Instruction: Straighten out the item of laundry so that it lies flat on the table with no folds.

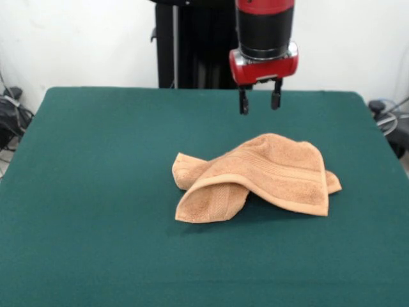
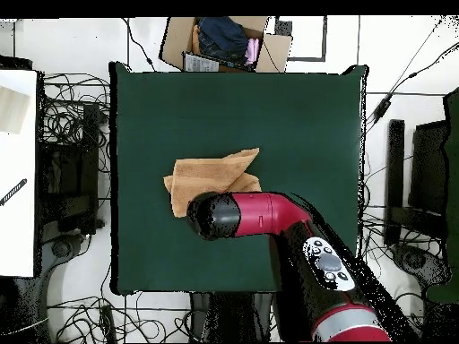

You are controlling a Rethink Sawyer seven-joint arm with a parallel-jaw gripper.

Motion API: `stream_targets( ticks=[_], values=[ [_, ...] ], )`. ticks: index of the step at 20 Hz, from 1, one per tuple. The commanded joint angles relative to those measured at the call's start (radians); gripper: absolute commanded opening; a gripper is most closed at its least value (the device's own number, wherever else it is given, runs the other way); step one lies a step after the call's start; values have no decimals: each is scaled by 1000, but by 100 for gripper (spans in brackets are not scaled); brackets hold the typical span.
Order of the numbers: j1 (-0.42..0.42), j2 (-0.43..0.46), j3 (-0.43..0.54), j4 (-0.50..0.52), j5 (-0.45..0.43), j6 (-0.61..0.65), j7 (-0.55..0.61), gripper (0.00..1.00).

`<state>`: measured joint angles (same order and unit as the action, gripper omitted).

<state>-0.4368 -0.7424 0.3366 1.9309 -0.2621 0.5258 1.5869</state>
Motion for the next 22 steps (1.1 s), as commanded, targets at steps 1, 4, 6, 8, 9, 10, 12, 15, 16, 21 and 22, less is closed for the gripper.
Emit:
stream_targets(
  ticks=[1,4,6,8,9,10,12,15,16,21,22],
  values=[
    [-6,-11,90,-49,-45,104,-83,100],
    [-22,-49,93,-4,-41,100,-81,100],
    [-35,-62,99,18,-38,100,-84,100],
    [-45,-67,104,30,-38,99,-87,100],
    [-48,-66,105,32,-40,99,-88,100],
    [-50,-65,106,34,-42,99,-89,100],
    [-55,-66,107,42,-48,92,-82,100],
    [-65,-84,108,77,-53,70,-70,100],
    [-72,-95,108,98,-53,59,-67,100],
    [-112,-110,120,179,-66,9,-63,100],
    [-115,-104,120,184,-72,0,-61,100]
  ],
)
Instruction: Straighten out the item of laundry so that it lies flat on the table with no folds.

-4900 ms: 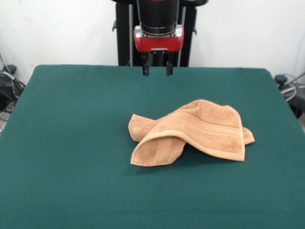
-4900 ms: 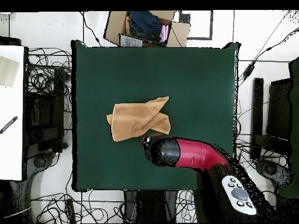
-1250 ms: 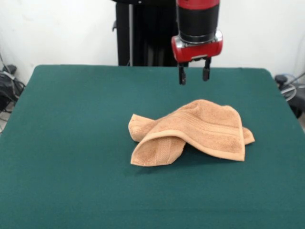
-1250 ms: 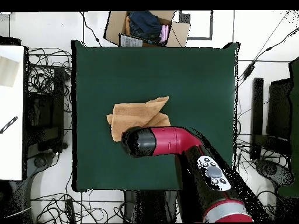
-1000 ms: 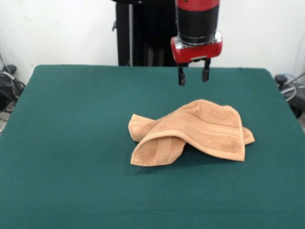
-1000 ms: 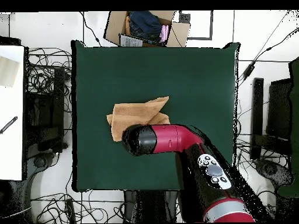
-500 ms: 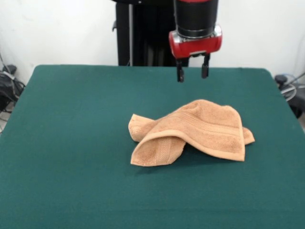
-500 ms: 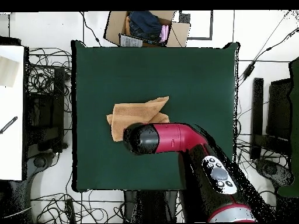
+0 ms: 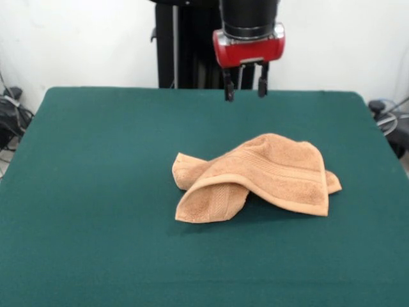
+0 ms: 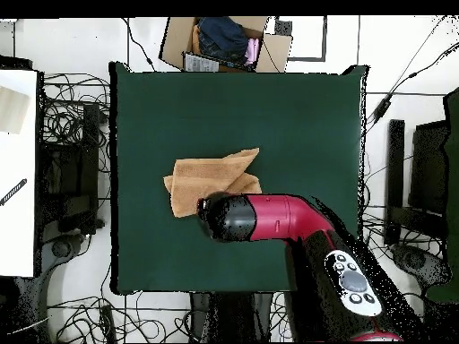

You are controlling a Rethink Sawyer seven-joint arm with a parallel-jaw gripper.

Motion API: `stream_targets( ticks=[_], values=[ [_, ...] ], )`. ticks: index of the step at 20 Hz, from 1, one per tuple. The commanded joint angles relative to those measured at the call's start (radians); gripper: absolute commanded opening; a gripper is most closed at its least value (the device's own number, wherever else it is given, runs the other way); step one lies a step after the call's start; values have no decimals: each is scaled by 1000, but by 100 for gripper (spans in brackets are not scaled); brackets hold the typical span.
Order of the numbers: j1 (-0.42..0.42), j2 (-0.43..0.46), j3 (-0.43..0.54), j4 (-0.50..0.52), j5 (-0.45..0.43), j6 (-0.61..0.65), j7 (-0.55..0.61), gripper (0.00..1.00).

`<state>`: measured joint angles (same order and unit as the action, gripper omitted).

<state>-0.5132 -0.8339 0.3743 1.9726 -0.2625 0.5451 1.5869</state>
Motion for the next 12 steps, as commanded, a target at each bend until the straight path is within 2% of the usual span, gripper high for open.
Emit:
stream_targets(
  ticks=[1,12],
  values=[
    [-41,-7,81,148,-75,-27,-57,100],
    [-56,17,85,152,-106,-55,-33,100]
  ],
)
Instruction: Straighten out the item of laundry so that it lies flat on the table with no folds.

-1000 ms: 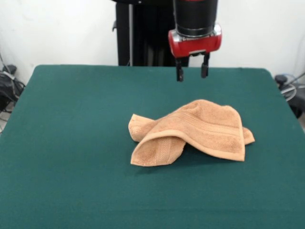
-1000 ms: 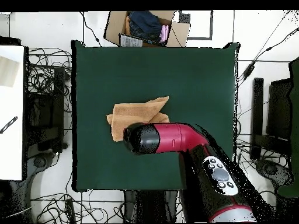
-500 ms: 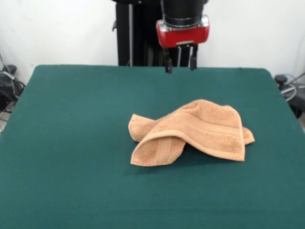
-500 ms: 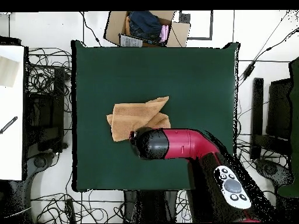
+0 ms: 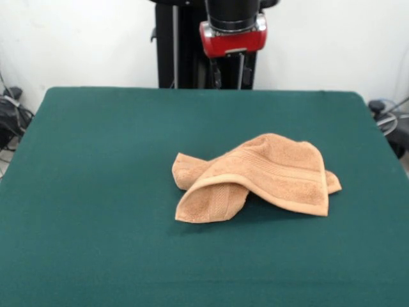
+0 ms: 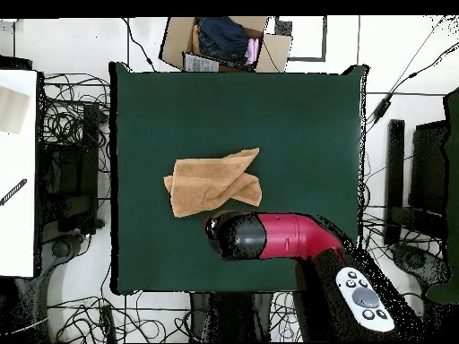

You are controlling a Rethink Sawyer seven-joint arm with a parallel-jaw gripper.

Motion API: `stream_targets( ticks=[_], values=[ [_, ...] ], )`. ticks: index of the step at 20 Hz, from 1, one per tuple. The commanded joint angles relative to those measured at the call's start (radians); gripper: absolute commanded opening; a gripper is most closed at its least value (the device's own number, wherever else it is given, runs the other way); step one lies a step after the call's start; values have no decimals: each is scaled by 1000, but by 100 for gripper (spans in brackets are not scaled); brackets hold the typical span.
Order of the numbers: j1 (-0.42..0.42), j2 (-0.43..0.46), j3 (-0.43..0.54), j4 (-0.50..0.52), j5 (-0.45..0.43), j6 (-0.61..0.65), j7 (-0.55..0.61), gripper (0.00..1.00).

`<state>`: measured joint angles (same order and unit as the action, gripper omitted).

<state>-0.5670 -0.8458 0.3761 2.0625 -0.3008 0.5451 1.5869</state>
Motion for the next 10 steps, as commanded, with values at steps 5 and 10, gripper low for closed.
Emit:
stream_targets(
  ticks=[5,10],
  values=[
    [5,3,101,34,-49,-2,-33,100],
    [9,-6,109,22,-42,17,-27,100]
  ],
)
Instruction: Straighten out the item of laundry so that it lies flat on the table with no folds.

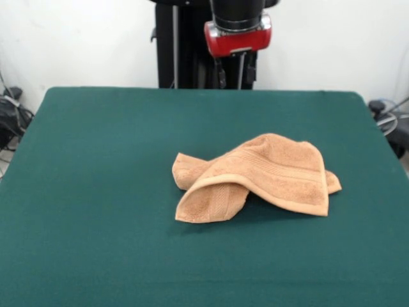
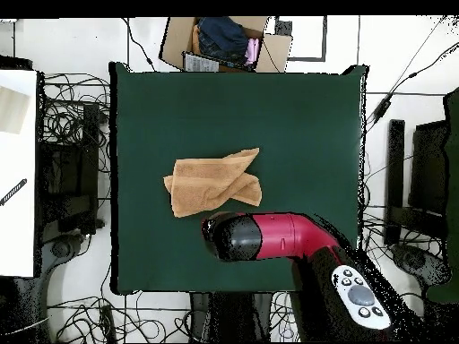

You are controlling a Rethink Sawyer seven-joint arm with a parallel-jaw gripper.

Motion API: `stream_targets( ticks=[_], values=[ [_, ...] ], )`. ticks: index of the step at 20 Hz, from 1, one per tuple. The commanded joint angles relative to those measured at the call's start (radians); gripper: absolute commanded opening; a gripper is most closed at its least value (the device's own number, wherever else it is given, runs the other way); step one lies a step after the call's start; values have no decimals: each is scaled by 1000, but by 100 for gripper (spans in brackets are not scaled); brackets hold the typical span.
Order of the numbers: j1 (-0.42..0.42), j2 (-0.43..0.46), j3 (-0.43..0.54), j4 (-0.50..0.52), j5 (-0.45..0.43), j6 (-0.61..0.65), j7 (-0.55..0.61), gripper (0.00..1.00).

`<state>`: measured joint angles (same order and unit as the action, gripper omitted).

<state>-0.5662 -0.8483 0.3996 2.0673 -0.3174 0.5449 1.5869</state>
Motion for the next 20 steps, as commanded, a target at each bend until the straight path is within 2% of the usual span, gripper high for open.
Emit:
stream_targets(
  ticks=[1,9,20],
  values=[
    [11,-1,85,12,-26,18,-26,100],
    [27,0,86,-32,-9,58,-21,100],
    [61,11,91,-145,7,157,-40,100]
  ],
)
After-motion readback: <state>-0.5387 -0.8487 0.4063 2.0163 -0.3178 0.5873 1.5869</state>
